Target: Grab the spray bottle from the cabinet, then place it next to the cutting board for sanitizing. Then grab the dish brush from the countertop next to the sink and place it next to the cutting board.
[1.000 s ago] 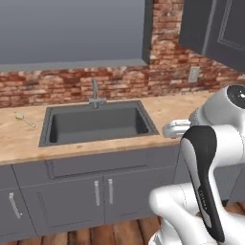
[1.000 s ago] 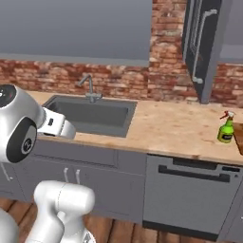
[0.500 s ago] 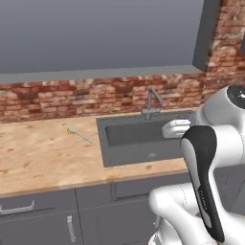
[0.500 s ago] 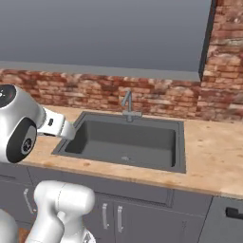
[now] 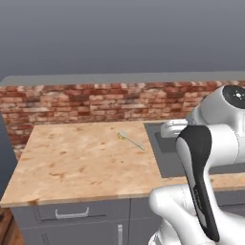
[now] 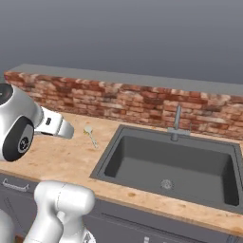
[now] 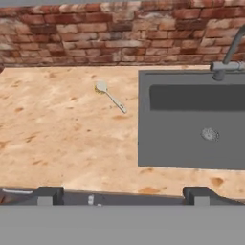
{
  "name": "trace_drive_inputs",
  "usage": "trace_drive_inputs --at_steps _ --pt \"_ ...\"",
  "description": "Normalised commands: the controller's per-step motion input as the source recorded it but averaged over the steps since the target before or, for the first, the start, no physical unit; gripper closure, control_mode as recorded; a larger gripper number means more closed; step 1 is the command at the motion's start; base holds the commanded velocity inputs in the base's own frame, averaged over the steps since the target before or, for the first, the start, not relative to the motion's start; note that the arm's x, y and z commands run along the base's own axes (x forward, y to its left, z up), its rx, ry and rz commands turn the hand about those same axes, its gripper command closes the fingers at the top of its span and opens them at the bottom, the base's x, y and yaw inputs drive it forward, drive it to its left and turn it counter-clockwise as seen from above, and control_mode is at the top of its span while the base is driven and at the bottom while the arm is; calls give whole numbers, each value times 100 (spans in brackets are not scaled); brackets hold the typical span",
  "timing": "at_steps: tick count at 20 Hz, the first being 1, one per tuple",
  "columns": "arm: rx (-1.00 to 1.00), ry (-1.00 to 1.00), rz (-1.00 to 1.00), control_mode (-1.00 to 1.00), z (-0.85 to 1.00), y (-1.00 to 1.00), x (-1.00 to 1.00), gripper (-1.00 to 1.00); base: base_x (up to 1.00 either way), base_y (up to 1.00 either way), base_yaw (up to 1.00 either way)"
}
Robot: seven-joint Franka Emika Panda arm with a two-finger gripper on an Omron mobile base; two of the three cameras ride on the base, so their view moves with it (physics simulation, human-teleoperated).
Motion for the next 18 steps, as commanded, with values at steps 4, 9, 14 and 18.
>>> trace_drive_inputs --at_steps 4,9,14,18 --pt "0 0 0 100 0 0 0 -100 54 -4 26" --pt "0 0 0 100 0 0 0 -100 75 0 21" --pt "3 4 14 -100 -40 1 80 -100 20 0 4" --pt "0 9 17 -100 -75 14 100 -100 0 0 0"
